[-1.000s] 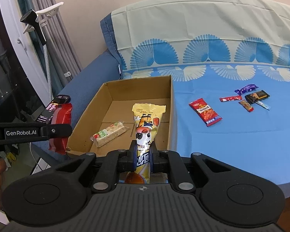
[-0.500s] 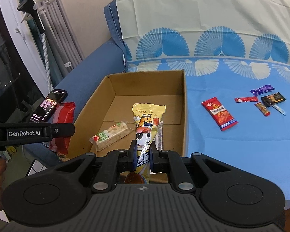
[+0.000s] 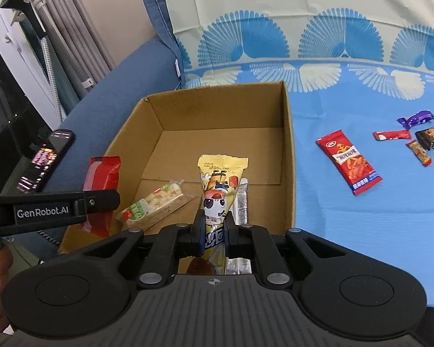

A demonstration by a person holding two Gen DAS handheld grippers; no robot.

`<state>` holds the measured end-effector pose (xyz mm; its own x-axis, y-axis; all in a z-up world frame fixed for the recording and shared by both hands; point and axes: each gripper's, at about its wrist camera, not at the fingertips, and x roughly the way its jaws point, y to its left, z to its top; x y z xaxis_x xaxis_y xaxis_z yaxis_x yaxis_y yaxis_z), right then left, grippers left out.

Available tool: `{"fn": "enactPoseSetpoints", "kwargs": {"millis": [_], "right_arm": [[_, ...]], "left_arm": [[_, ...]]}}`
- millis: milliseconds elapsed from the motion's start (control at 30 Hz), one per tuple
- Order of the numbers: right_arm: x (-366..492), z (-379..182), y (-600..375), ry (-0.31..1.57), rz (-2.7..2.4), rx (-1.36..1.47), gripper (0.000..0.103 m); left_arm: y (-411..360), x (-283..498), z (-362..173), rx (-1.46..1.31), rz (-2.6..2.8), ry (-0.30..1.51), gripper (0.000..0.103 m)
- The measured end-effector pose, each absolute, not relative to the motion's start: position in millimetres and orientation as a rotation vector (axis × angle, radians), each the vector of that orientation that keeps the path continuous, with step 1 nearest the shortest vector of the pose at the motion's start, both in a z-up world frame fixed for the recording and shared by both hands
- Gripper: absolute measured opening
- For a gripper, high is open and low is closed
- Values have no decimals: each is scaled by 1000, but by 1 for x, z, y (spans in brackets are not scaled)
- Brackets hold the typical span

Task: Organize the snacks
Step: 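Carry the red wafer pack and yellow bar over the box with both tools, then open both tools to drop the red pack and yellow bar into box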

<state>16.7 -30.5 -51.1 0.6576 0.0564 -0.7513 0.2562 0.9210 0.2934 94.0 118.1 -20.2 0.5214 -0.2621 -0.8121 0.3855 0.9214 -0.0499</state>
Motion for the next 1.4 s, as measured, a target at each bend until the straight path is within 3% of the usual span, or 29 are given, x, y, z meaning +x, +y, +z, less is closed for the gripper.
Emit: {"fn": "enactPoseSetpoints", "kwargs": {"millis": [467, 533, 567, 600, 633, 667, 733, 800, 1133, 1400], "right_arm": [[54, -88, -37, 921, -119, 421, 13], [57, -88, -38, 922, -111, 437, 18], [57, -87, -40, 922, -114, 452, 22], [57, -84, -42, 917, -116, 471, 39], [56, -80, -44, 906, -120, 490, 52], [53, -75, -47, 888, -139, 504, 57], [44, -64, -50, 863, -153, 511, 77], [32, -56, -50, 849, -157, 498, 84], [-54, -27, -2, 876, -121, 471, 91], [-99, 6, 10, 795, -143, 451, 94]], "left_arm": [[109, 127, -60, 201, -356, 1002, 47], [110, 128, -60, 204, -359, 1014, 56], [111, 127, -58, 199, -366, 1014, 76], [113, 126, -54, 193, -364, 1003, 95], [116, 122, -50, 190, -334, 973, 99], [119, 118, -44, 191, -312, 939, 103], [126, 109, -35, 204, -311, 918, 103], [132, 99, -29, 199, -308, 926, 103], [151, 17, -4, 223, -308, 939, 103], [161, -31, 17, 223, -308, 891, 103]]}}
